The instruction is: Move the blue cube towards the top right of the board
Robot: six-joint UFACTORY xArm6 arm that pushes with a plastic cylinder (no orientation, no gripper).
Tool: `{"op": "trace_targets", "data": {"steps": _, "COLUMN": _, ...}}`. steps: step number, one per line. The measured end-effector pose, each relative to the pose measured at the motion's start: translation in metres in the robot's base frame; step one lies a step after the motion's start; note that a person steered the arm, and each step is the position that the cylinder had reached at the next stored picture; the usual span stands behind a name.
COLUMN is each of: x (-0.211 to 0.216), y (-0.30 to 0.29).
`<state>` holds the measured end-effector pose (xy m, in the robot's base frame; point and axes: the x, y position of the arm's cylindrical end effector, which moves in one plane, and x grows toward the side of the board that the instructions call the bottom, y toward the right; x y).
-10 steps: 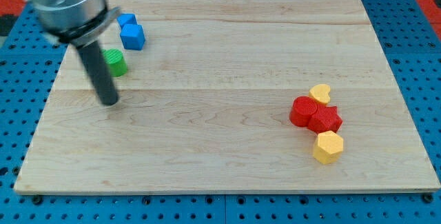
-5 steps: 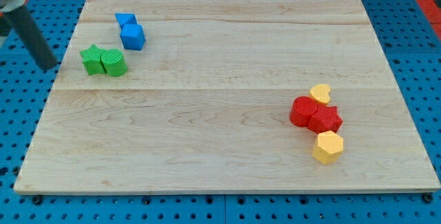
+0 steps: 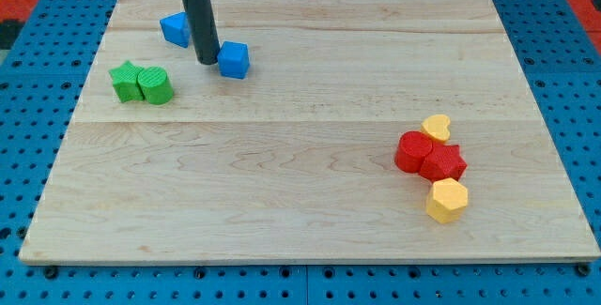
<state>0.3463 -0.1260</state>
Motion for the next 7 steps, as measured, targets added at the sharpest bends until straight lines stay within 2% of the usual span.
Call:
{"op": "trace_targets", "data": {"steps": 1, "x": -0.004, "y": 0.047}}
{"op": "trace_targets", "data": {"steps": 3, "x": 0.029, "y": 0.158}}
{"op": "trace_targets", "data": {"steps": 5, "x": -0.049, "y": 0.221}}
{"op": "trace_targets", "data": {"steps": 7, "x": -0.083, "y": 0.284}}
